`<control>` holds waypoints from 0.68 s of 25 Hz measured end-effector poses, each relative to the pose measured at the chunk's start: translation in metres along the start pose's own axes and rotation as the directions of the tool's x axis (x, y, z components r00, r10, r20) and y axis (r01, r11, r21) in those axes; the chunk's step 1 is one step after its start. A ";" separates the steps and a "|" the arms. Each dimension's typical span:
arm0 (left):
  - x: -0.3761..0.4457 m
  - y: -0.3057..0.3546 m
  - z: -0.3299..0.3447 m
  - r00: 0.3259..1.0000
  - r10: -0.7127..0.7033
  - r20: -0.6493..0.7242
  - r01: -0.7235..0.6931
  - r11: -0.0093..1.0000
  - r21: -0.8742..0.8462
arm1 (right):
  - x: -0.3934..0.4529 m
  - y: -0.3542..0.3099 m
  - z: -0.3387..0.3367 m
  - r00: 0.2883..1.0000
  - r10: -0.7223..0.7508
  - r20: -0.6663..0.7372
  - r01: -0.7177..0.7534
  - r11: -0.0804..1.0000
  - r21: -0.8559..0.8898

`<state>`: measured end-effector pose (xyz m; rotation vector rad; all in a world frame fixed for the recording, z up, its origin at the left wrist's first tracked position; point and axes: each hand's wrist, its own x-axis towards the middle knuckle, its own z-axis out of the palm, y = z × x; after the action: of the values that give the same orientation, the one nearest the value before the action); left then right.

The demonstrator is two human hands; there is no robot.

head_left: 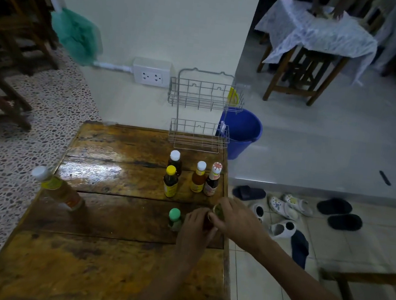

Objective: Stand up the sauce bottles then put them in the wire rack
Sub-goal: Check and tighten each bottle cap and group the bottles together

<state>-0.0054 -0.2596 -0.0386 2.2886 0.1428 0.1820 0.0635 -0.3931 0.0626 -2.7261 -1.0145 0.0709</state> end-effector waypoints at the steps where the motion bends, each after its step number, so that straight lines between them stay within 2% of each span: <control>1: 0.000 0.000 0.004 0.999 -0.017 0.036 0.018 0.999 -0.038 | -0.004 0.001 -0.005 1.000 -0.011 -0.018 0.011 1.000 -0.008; 6: 0.005 0.015 0.012 0.987 -0.060 0.147 0.112 0.919 -0.378 | -0.015 0.014 -0.050 0.989 -0.049 -0.137 0.043 0.998 -0.041; 8: 0.009 0.023 0.011 0.983 -0.029 0.179 0.104 0.901 -0.421 | -0.015 0.015 -0.068 0.984 -0.050 -0.170 0.048 0.999 -0.012; 12: 0.011 0.030 -0.012 0.988 0.031 0.152 0.033 0.914 -0.404 | 0.005 0.009 -0.091 0.958 -0.124 -0.260 0.132 0.991 0.015; 14: 0.005 0.020 -0.039 0.989 -0.012 0.150 0.069 0.924 -0.376 | 0.021 0.005 -0.092 0.947 -0.160 -0.279 0.176 0.984 0.036; 17: -0.009 -0.009 -0.100 0.976 -0.118 0.182 0.155 0.967 -0.200 | 0.045 -0.019 -0.065 0.954 -0.137 -0.267 0.188 0.966 0.177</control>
<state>-0.0325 -0.1817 0.0190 2.0604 0.1840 -0.0669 0.0935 -0.3626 0.1323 -2.3858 -1.0874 -0.1892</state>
